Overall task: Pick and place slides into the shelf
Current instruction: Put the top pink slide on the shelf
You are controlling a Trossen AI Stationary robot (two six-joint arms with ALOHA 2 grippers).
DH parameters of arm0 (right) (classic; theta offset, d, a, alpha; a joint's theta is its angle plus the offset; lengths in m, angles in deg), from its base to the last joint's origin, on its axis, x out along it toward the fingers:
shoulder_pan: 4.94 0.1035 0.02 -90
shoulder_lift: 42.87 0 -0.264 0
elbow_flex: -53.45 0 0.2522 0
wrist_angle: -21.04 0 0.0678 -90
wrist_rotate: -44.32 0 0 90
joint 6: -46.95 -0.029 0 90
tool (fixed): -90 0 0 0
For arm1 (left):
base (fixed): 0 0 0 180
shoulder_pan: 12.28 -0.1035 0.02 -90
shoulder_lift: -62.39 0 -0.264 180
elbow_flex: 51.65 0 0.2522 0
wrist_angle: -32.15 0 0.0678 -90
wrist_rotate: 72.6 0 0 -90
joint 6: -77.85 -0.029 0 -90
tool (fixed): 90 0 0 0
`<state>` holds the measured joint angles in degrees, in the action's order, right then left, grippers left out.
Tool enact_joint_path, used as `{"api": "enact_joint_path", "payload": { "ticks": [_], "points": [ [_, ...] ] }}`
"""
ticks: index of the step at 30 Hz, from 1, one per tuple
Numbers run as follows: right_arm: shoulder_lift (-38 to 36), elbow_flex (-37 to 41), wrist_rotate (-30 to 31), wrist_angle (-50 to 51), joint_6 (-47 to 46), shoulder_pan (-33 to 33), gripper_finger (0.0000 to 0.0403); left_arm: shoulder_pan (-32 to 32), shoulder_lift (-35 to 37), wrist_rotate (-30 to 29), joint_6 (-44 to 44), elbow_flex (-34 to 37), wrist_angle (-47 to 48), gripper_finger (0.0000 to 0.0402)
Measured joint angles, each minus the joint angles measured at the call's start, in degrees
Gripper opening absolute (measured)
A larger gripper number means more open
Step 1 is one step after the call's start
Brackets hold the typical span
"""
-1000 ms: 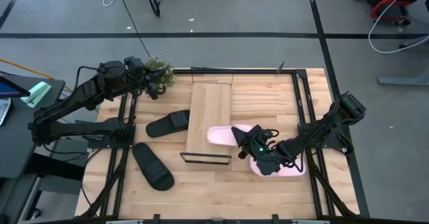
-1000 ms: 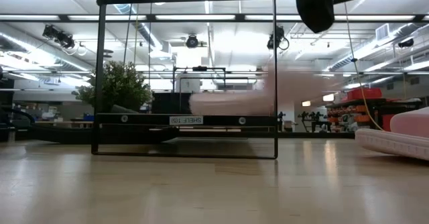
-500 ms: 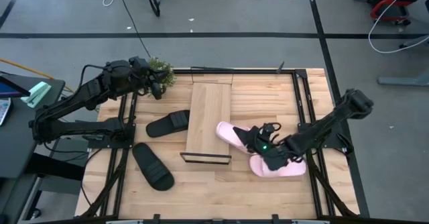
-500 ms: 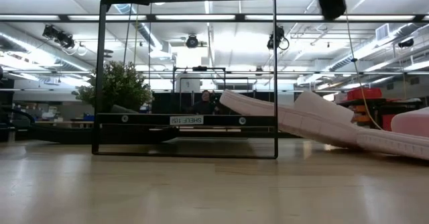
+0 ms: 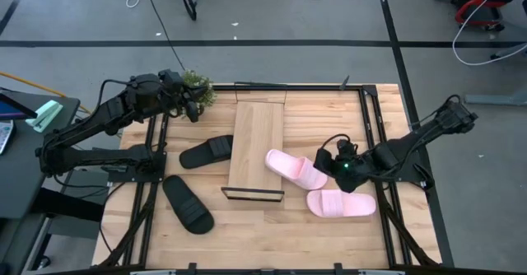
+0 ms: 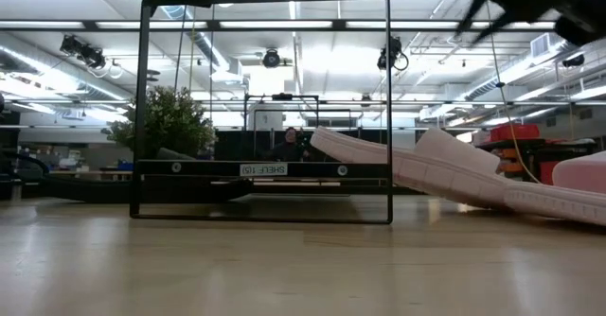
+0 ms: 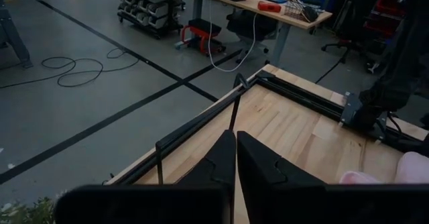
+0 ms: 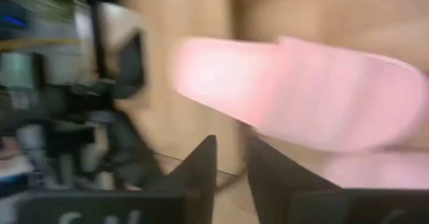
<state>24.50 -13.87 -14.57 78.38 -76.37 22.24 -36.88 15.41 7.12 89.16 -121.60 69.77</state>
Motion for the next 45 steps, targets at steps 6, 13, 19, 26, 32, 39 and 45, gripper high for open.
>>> {"api": "enact_joint_path", "payload": {
  "ticks": [6, 13, 19, 26, 32, 39, 45],
  "points": [
    [2.7, 1.3, -9.7, 0.9, -2.0, -3.8, 0.0197, 0.0, 0.0, 0.0, 0.0, 0.0, 0.0, 0.0013],
    [5.2, 6.1, -15.3, -4.7, -3.8, -6.5, 0.0306, 0.0, 0.0, 0.0, 0.0, 0.0, 0.0, 0.0024],
    [5.4, 12.7, -13.0, -15.4, -3.1, -7.7, 0.0334, 0.0, 0.0, 0.0, 0.0, 0.0, 0.0, 0.0019],
    [5.4, 15.1, -12.6, -15.7, -2.8, -7.7, 0.033, 0.0, 0.0, 0.0, 0.1, 0.0, 0.0, 0.0013],
    [5.4, 16.9, -11.2, -16.4, -2.7, -7.7, 0.0329, 0.0, 0.0, 0.0, 0.4, 0.0, 0.0, 0.0021],
    [5.3, 19.7, -6.4, -21.9, -2.4, -7.7, 0.0328, 0.0, 0.0, 0.0, 0.5, 0.0, 0.0, 0.0016],
    [5.3, 24.3, -5.0, -30.7, -2.5, -7.7, 0.0327, 0.0, 0.0, 0.0, 1.6, 0.0, 0.0, 0.0014]
  ]
}}
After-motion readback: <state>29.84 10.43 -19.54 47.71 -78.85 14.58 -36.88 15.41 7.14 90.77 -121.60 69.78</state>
